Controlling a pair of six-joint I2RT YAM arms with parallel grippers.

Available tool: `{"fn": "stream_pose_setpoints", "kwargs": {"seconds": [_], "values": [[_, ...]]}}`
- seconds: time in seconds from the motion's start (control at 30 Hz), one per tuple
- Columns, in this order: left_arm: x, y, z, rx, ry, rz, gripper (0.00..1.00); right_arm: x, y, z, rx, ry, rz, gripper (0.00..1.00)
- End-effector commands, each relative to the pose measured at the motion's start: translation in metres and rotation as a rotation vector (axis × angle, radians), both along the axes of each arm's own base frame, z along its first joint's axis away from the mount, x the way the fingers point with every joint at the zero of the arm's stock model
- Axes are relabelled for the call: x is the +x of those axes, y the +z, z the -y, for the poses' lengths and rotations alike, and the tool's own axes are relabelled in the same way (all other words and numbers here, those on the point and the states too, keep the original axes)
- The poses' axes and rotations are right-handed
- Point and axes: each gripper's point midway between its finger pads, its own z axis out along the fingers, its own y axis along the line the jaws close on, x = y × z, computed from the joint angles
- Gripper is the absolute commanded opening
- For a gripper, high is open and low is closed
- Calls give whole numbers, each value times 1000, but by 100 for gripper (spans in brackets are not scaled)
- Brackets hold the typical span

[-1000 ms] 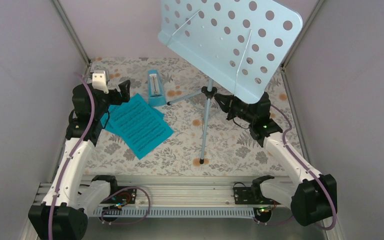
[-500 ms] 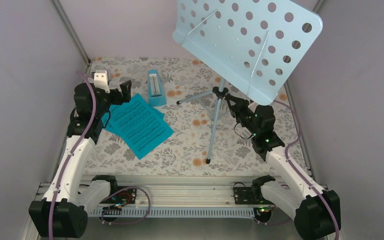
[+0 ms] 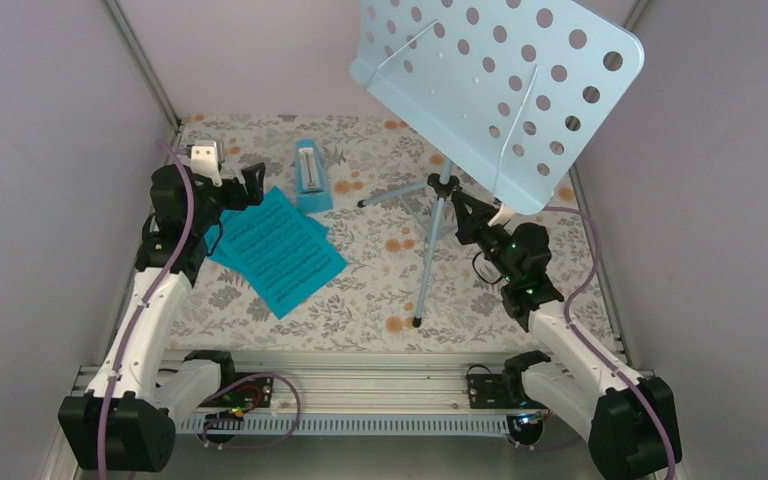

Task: Pack up the instrument practice props

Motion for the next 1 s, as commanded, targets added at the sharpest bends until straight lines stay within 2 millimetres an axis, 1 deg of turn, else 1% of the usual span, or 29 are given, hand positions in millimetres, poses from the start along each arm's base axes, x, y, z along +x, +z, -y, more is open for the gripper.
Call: {"fn": "stream_pose_setpoints", "kwargs": {"seconds": [0.0, 0.03, 0.07, 0.1, 0.13, 0.17, 0.2, 0.3, 0.4, 0.43, 0.5, 0.57, 0.63, 0.7, 0.8, 0.87, 0.97], "values": [[2, 10, 2, -12, -11, 23, 100, 3, 17, 3, -222, -23, 189, 8], [1, 9, 2, -11, -12, 21, 100, 2, 21, 1, -225, -11, 201, 18], [2, 9, 2, -11, -12, 19, 100, -1, 26, 0, -218, -3, 211, 35], [1, 9, 2, -11, -12, 21, 100, -4, 31, 0, -199, 1, 217, 58], [1, 9, 2, -11, -12, 21, 100, -7, 34, 1, -176, 2, 214, 74], [1, 10, 2, -9, -12, 22, 100, -11, 37, 1, -160, 6, 213, 81], [1, 10, 2, -9, -11, 22, 100, -15, 39, 2, -147, 13, 208, 85], [1, 10, 2, -8, -9, 23, 100, -25, 34, 8, -112, -1, 144, 87], [1, 11, 2, -9, -13, 25, 100, -39, 16, 11, -85, 13, 70, 88], [1, 10, 2, -9, -13, 22, 100, -44, 8, 8, -81, 37, 42, 88], [2, 9, 3, -10, -15, 20, 100, -55, -12, -3, -74, 124, -19, 84], [2, 9, 3, -9, -16, 19, 100, -64, -38, -14, -68, 199, -101, 79], [2, 9, 2, -6, -11, 20, 100, -69, -67, -16, -69, 203, -194, 79], [2, 8, 1, -3, -7, 17, 100, -74, -87, -17, -65, 203, -245, 80], [3, 7, 1, -2, -7, 13, 100, -83, -107, -22, -61, 218, -276, 86], [4, 5, 1, -2, -9, 8, 100, -88, -115, -29, -66, 235, -289, 86], [5, 4, 2, -2, -10, 3, 100, -92, -125, -37, -74, 240, -324, 83]]}}
